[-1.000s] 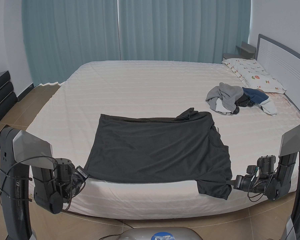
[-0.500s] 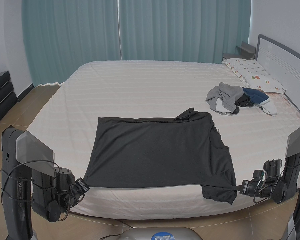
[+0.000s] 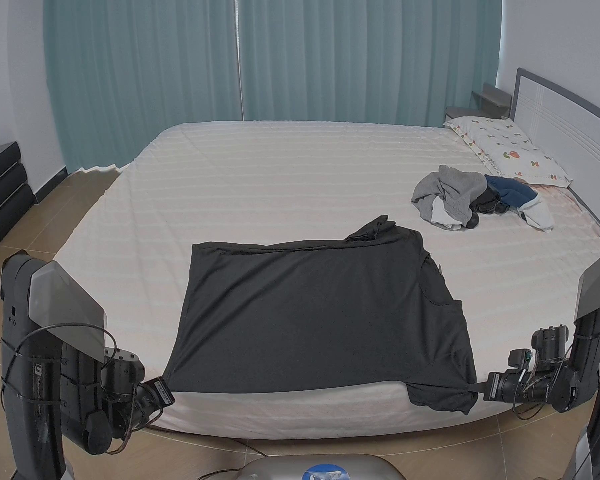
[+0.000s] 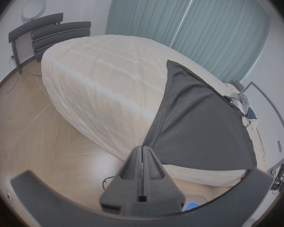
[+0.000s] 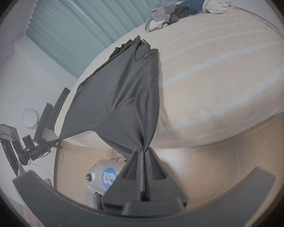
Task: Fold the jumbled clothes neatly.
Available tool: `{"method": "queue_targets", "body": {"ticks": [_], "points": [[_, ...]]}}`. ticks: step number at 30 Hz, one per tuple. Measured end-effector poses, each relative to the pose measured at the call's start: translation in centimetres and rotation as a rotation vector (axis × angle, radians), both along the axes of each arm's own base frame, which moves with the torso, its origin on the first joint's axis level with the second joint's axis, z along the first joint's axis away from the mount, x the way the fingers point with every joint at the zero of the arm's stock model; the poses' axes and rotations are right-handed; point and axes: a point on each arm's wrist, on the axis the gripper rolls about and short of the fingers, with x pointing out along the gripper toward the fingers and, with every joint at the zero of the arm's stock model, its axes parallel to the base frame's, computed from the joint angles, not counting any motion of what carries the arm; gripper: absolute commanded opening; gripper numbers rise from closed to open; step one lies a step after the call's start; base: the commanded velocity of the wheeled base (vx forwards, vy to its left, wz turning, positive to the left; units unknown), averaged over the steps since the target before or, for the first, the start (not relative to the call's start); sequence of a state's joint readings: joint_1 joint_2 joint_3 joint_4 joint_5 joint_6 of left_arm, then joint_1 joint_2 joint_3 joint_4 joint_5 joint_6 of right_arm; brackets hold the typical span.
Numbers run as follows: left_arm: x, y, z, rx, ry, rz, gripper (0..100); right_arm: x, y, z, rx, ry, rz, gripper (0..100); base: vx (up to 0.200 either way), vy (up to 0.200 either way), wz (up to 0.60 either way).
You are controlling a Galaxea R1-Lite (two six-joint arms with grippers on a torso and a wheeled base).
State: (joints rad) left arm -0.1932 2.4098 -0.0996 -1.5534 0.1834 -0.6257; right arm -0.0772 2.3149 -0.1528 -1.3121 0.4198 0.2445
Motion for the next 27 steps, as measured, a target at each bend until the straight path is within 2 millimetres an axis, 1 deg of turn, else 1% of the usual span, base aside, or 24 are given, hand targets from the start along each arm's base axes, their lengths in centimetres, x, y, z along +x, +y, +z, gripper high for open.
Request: {"method": "queue_targets", "body": {"ticks": [10,15,23,27], "points": [[-1.7,0.0,0.7,0.090,0.040,-0.034,0,-1.2,0.2,0.5,-0.020,0.009,0.027,0,0.000,0.000,0.00],[-1.9,-0.1,0.7,0.102,0.043,-0.046,0,-1.6,0.2,0.7,-0.031,0.011,0.040,0,0.000,0.000,0.00],[-2.0,0.0,0.8,0.175,0.038,-0.019,0,-2.5,0.3,1.0,-0.060,0.013,0.071,0,0.000,0.000,0.00],[-2.2,0.1,0.6,0.213,0.073,-0.019,0,-2.9,0.3,1.0,-0.078,0.017,0.086,0,0.000,0.000,0.00]]}}
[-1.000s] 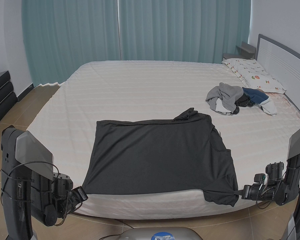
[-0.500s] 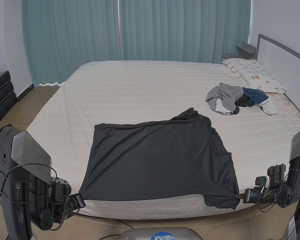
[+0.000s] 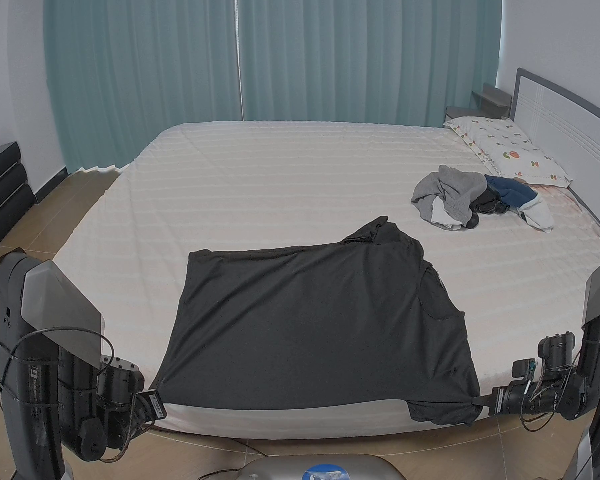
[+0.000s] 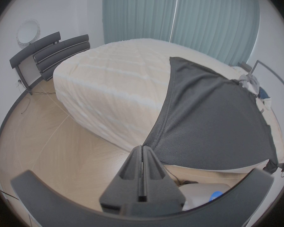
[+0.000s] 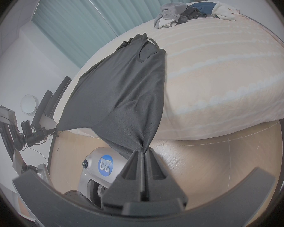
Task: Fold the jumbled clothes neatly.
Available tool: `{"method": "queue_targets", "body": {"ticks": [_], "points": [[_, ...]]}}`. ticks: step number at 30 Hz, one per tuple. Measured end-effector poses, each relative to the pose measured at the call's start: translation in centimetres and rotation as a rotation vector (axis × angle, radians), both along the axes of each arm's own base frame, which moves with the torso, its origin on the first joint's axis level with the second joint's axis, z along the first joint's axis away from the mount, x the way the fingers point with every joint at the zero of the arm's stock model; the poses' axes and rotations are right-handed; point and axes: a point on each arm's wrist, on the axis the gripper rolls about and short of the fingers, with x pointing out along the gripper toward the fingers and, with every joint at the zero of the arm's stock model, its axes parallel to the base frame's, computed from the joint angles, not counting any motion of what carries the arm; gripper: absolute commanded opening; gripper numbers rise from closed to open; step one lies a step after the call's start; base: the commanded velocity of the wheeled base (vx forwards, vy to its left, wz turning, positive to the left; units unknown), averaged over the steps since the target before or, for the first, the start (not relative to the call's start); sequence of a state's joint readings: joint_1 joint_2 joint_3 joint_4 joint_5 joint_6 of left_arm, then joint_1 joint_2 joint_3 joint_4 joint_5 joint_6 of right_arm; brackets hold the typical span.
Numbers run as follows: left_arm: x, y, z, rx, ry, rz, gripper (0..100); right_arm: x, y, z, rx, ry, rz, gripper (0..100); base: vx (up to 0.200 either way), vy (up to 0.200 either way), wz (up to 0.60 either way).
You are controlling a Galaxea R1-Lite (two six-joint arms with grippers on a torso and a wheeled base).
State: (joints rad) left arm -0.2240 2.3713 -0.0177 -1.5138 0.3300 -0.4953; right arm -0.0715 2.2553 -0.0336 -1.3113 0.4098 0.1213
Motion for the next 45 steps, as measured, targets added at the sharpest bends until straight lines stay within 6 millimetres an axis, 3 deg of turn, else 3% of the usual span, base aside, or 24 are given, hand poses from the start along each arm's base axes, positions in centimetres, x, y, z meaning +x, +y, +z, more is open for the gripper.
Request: {"method": "queue_targets", "body": {"ticks": [12,19,32,45], "points": [[-1.2,-0.1,0.5,0.037,0.105,-0.009,0,-0.2,0.0,0.2,-0.016,-0.008,0.002,0,0.000,0.000,0.00],[-0.8,-0.4,1.6,0.012,0.021,-0.018,0,0.2,0.0,0.9,-0.021,-0.081,0.002,0,0.000,0.000,0.00],[3.7,0.1,4.2,-0.117,-0.252,0.051,0,3.6,-0.2,2.5,0.018,-0.297,-0.050,0,0.000,0.000,0.00],[5.1,0.3,6.1,-0.151,-0.368,0.072,0,5.9,0.0,3.5,0.025,-0.402,-0.055,0,0.000,0.000,0.00]]}}
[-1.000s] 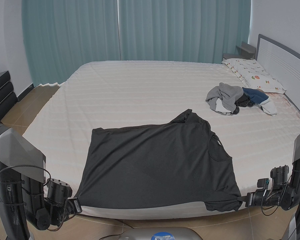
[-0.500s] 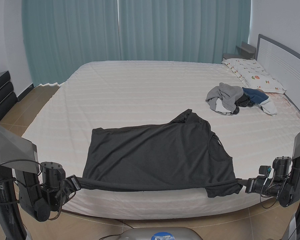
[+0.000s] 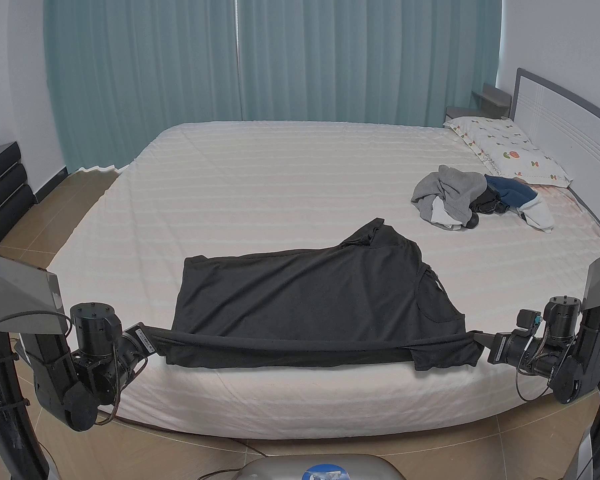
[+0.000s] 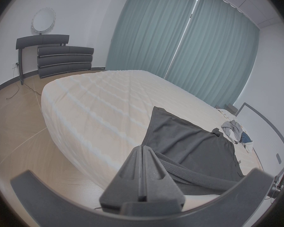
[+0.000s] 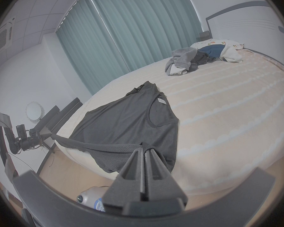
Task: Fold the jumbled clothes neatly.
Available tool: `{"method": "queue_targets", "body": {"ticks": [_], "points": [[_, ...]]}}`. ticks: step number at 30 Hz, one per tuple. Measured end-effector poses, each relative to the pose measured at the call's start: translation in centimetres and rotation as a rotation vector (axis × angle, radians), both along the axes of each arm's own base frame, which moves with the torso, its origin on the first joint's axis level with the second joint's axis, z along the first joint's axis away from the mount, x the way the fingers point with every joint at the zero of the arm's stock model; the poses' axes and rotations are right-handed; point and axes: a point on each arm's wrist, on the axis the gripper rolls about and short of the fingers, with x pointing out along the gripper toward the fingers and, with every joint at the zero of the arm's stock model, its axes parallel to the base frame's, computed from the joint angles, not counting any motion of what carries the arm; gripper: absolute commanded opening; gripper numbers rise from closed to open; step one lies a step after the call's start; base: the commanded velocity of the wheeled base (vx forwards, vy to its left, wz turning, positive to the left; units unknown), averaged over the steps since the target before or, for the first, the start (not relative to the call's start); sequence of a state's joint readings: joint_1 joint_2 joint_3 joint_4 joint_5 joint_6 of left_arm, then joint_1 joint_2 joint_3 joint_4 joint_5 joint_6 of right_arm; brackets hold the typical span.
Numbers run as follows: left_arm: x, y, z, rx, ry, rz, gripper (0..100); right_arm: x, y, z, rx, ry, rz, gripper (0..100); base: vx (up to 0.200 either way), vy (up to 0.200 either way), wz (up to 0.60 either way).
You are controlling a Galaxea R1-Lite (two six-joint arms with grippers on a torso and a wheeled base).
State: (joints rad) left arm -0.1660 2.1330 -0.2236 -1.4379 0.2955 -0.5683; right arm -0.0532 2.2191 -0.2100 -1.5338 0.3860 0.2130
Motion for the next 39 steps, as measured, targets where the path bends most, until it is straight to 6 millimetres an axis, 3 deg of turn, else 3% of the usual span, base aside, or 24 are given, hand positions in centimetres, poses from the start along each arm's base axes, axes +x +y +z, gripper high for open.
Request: {"method": "queue_targets", "body": {"ticks": [14,39], "points": [[0.4,0.0,-0.2,0.002,-0.002,0.002,0,0.7,0.0,0.7,-0.002,-0.040,-0.002,0,0.000,0.000,0.00],[7.1,0.1,-3.0,-0.009,-0.081,0.042,0,7.1,0.8,-1.7,-0.030,-0.098,-0.028,0,0.000,0.000,0.00]]}}
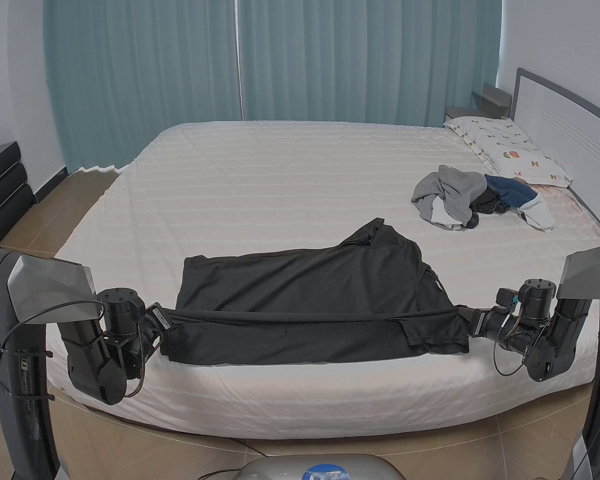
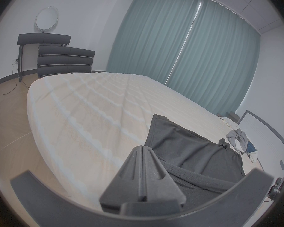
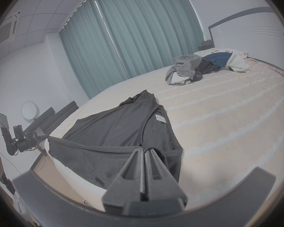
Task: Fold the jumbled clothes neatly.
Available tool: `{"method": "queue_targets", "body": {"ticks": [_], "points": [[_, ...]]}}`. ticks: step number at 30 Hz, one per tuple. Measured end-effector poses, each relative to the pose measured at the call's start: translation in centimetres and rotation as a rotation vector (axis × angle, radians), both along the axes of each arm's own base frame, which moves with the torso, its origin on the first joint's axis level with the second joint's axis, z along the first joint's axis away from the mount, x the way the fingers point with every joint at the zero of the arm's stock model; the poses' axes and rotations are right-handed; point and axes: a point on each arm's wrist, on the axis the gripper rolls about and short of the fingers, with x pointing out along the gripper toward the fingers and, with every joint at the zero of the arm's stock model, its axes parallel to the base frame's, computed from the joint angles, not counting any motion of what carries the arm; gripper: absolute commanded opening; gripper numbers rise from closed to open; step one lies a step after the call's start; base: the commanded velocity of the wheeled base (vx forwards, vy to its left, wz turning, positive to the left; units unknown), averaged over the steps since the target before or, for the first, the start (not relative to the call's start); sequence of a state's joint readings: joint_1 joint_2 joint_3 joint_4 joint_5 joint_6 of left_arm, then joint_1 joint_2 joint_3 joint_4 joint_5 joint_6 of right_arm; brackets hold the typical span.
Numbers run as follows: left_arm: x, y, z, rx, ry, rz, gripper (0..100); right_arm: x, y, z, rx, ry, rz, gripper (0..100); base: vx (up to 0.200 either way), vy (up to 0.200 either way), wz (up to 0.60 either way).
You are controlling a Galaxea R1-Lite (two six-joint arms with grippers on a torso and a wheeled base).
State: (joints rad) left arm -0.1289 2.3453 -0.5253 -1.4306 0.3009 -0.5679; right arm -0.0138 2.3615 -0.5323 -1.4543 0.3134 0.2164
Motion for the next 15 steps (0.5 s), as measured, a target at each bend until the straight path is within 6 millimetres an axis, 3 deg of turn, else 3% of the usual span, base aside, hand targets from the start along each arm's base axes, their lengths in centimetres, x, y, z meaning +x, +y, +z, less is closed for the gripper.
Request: {"method": "queue_targets", "body": {"ticks": [15], "points": [[2.1,0.2,-2.2,-0.002,-0.002,0.014,0,2.5,0.9,-1.2,0.012,-0.022,0.013,0,0.000,0.000,0.00]]}}
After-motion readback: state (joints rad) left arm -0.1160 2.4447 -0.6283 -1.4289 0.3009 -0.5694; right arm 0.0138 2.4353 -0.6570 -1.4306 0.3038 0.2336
